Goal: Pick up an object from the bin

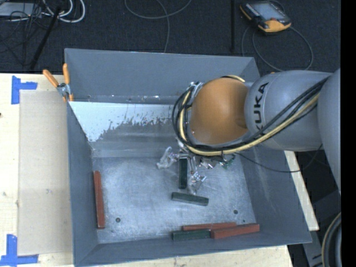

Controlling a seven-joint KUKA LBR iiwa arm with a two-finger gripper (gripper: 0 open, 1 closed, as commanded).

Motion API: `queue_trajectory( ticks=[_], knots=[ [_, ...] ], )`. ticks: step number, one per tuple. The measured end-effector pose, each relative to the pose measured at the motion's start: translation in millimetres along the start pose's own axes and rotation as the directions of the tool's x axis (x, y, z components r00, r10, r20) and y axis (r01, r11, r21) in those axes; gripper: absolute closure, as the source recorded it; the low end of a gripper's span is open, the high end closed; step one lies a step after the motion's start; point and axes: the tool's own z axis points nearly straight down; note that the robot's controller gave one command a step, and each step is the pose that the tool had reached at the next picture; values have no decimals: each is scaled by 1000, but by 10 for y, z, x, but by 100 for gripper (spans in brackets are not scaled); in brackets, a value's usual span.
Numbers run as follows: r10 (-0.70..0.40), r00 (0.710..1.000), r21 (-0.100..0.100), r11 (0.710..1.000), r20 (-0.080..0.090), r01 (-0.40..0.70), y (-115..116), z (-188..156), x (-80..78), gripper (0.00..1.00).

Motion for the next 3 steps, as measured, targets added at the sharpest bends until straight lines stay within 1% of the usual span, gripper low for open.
queue_trajectory(
  ticks=[1,3],
  knots=[
    [-31,1000,-4,1000,-2,31,14,61,2,100],
    [-30,1000,-6,1000,-4,30,20,39,12,100]
  ],
)
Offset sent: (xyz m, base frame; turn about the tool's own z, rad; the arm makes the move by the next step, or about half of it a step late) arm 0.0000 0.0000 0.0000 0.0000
